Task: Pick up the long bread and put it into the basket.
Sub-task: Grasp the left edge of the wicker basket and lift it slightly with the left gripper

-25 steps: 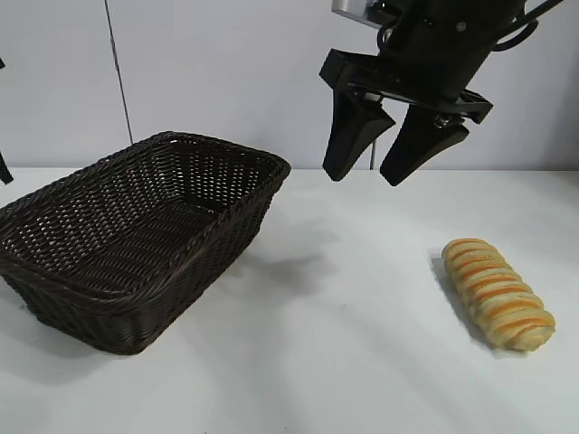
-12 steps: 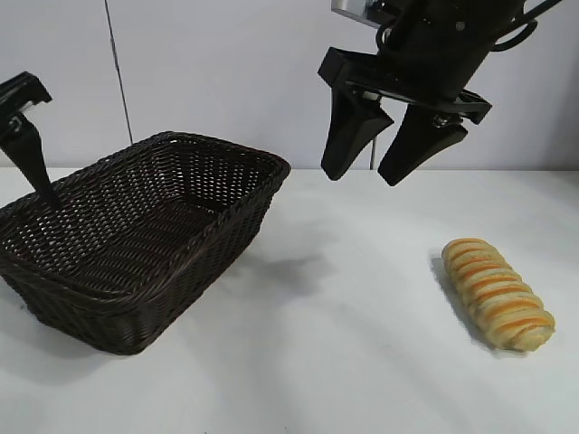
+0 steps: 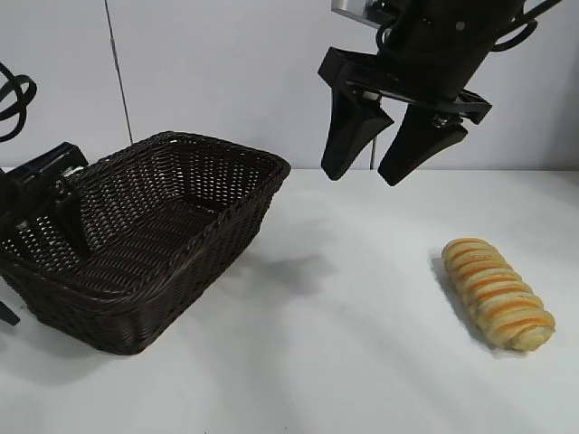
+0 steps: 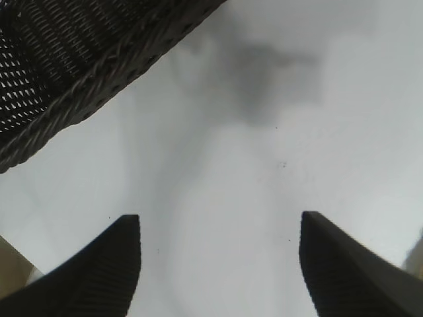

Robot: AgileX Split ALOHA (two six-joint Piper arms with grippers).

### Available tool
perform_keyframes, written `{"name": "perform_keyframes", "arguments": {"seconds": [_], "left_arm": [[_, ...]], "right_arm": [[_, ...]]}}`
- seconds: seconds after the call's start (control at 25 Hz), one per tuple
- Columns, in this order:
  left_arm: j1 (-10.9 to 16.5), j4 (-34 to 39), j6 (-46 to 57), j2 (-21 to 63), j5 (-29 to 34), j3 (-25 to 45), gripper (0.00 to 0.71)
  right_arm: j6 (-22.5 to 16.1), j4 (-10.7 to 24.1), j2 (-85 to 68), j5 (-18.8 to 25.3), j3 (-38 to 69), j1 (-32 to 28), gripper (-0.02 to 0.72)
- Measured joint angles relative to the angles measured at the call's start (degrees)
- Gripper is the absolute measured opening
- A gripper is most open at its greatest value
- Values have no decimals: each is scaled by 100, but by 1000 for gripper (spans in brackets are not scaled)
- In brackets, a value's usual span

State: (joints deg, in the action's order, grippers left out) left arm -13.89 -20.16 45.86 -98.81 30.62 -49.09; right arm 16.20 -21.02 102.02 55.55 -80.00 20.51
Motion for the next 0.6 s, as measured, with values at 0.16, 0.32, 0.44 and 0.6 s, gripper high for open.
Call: {"name": "perform_keyframes", "arguments": {"seconds": [0.16,0.32,0.44,0.6], "left_arm": [[0,0,0,0,-18,0,287],[0,-21,33,0,-13,0,141],[5,-45,47,0,-38,-6,99],[5,-57,50,26,112,-6,99]], "right_arm": [[0,0,0,0,0,0,496],[0,0,0,5,0,0,496],[0,0,0,0,0,0,496],[0,0,0,0,0,0,496]]}}
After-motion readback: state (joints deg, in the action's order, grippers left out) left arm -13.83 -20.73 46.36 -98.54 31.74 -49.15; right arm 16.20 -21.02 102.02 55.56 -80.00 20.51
